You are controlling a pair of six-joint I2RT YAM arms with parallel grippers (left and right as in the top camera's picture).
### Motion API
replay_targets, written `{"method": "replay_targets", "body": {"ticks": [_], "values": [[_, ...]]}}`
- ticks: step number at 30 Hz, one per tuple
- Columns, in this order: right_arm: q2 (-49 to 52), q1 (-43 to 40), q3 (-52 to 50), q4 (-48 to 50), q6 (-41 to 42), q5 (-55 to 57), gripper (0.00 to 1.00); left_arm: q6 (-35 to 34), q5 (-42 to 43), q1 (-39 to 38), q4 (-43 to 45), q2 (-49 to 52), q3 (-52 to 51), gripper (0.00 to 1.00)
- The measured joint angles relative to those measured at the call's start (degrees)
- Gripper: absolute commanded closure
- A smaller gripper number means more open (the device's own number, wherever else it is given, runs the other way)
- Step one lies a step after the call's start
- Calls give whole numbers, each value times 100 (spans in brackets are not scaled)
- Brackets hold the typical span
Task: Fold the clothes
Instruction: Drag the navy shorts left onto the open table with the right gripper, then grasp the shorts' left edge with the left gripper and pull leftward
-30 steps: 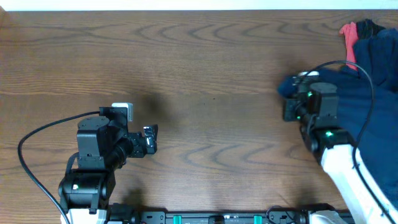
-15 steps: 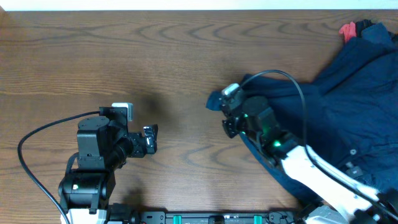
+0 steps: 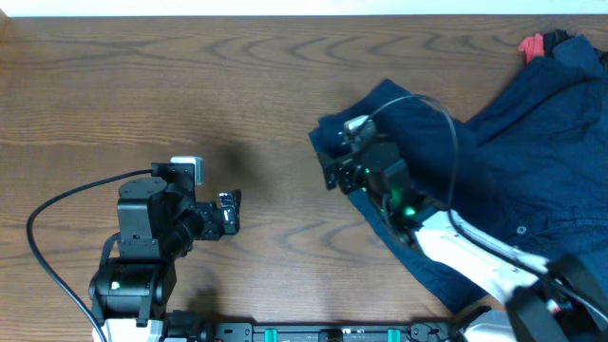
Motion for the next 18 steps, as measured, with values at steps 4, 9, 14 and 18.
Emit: {"method": "replay_targets", "body": {"ticks": [4,9,14,18], "values": [[-883,-498,48,-1246,48,352,1,-2,44,2,144,37,2,2],[-1827,-1331,55,-3152,219,584,1,-85,407,-68,691,479,20,2],[-2227,-2109,44,-4430,671,667,1,-424,673,-533,1545,1720,37,2],[-2358,-2516,44,-4719,927,662,1,-673,901,-1075,2485,2826,44,2]]}}
